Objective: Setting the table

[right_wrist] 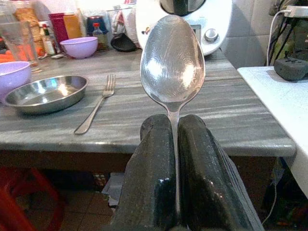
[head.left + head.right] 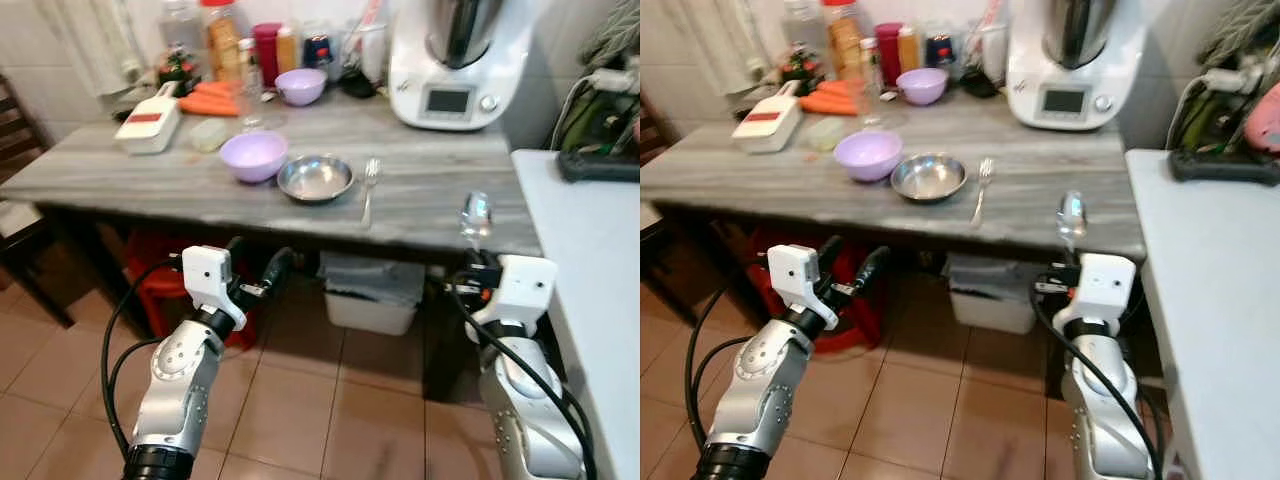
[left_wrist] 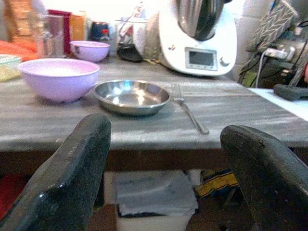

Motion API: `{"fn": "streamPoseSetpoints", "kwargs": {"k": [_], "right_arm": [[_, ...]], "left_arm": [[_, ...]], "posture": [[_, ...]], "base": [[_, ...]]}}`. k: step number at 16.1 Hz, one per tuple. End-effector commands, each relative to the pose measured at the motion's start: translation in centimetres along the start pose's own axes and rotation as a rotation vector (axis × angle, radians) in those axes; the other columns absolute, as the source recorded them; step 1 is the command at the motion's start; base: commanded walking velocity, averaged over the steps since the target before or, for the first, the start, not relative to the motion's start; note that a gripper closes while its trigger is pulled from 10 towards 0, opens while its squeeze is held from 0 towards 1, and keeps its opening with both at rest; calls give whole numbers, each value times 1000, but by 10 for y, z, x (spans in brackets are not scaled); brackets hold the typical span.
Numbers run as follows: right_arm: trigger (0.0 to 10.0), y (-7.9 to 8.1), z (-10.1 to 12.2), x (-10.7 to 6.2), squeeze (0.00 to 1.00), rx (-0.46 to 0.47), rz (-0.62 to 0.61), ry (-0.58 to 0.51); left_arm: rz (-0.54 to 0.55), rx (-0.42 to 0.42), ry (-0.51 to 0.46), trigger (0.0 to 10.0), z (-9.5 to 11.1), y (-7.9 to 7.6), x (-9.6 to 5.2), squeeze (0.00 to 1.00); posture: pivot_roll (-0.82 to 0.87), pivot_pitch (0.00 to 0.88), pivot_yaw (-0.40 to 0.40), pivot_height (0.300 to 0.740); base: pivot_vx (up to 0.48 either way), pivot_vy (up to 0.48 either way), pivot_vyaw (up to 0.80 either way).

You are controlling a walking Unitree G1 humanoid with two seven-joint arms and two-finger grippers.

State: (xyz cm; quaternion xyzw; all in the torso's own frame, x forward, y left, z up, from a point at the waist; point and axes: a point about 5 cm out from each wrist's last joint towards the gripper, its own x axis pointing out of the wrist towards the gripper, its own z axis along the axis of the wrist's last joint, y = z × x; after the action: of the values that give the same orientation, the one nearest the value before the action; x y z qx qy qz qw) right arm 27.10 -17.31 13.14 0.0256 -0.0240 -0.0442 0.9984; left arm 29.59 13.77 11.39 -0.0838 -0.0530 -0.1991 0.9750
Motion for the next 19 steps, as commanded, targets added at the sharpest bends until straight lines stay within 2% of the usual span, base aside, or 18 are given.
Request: {"fn": "streamPoseSetpoints", "kwargs": {"k": [1,5,15,19], "right_arm": [[10000,9,3,2,0,19,25,-10],[10000,10,1,1,0,21,25,-7],[10000,13,2,7,0,21,36,-10],[10000,14,5,12,0,33,38,-20]], "left_arm": [[22,26,-1,10000,3,8,-3,0],[16,25,1,10000,3,7,-3,0],[16,27,7,10000,1,6,-3,0],[10,27,10,10000,1,7,-8,0]], "posture": [[-49,36,44,740],[-49,41,46,740],[-48,41,43,740],[-42,42,43,740]], "base": [[349,0,0],[351,0,-494],[344,0,0],[0,0,0]]}}
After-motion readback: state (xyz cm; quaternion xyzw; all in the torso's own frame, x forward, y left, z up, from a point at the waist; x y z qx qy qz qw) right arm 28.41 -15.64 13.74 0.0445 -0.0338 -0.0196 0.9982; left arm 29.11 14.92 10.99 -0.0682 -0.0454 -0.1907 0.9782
